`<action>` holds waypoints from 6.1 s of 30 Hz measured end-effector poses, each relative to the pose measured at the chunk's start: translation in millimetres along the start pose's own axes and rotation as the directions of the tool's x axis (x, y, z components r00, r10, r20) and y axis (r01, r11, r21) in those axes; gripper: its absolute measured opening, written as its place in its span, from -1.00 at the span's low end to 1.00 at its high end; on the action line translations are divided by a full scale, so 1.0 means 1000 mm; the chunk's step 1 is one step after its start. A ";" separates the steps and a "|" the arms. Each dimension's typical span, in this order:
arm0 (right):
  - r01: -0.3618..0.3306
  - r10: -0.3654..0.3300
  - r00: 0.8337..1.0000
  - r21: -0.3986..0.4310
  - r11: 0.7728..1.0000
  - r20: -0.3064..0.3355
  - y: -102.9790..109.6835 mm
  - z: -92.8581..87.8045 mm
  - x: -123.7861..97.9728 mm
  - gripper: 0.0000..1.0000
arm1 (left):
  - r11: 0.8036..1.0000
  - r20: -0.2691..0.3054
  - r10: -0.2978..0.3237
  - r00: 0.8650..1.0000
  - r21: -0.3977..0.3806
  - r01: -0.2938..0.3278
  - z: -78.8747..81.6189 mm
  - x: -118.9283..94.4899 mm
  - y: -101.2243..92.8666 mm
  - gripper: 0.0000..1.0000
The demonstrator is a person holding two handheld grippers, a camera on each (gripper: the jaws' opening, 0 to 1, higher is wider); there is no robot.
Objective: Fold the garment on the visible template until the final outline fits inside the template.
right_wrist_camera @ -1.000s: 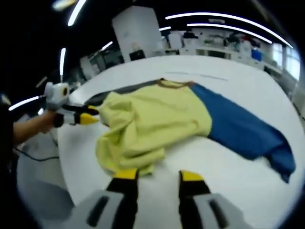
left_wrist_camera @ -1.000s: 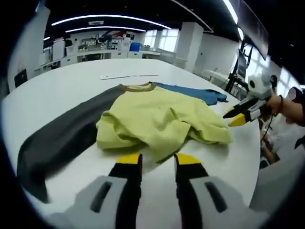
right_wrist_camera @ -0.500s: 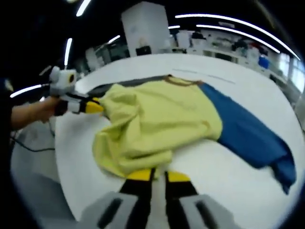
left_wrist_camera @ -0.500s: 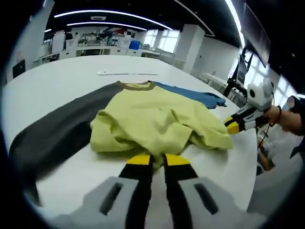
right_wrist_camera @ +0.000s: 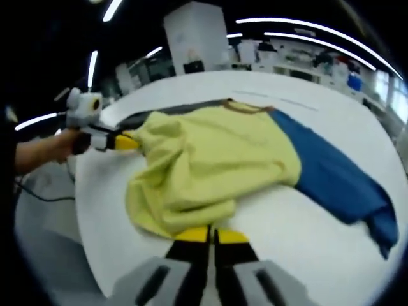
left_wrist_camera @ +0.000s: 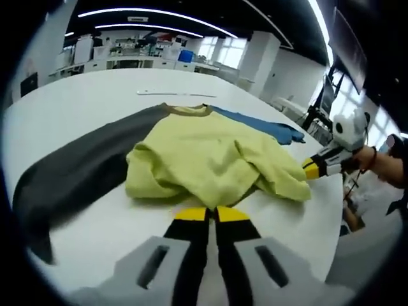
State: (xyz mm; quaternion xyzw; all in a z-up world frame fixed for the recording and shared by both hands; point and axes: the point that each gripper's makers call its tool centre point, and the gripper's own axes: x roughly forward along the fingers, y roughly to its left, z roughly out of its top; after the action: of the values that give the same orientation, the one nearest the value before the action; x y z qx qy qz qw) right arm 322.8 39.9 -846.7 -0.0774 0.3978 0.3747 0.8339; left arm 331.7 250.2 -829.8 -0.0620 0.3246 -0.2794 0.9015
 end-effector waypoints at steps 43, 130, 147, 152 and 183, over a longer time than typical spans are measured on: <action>0.121 -0.131 0.990 0.180 0.976 0.042 -0.013 -0.032 -0.094 -1.00 | 0.999 -0.180 -0.017 0.984 0.037 0.023 -0.060 -0.120 -0.022 -0.99; 0.356 -0.419 0.904 0.387 0.850 0.087 -0.112 -0.061 -0.122 0.18 | 0.991 -0.093 0.086 0.992 0.114 -0.076 -0.075 -0.115 -0.020 0.98; 0.501 -0.587 0.807 0.454 0.737 0.062 -0.208 -0.045 -0.123 -0.38 | 0.986 -0.036 0.130 0.991 0.106 -0.125 -0.059 -0.117 -0.010 0.81; 0.520 -0.601 0.797 0.441 0.732 0.056 -0.224 -0.042 -0.118 -0.49 | 0.987 -0.048 0.137 0.989 0.091 -0.132 -0.062 -0.116 -0.008 0.78; 0.592 -0.617 0.786 0.331 0.735 -0.036 -0.246 -0.059 -0.120 -1.00 | 0.987 -0.074 0.145 0.987 0.081 -0.139 -0.059 -0.109 -0.002 0.60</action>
State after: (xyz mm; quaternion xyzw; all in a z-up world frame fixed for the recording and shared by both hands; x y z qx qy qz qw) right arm 408.0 -227.1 -841.3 -0.0496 0.3751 0.0152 0.9255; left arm 224.6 311.9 -815.4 0.0064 0.3531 -0.2287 0.9072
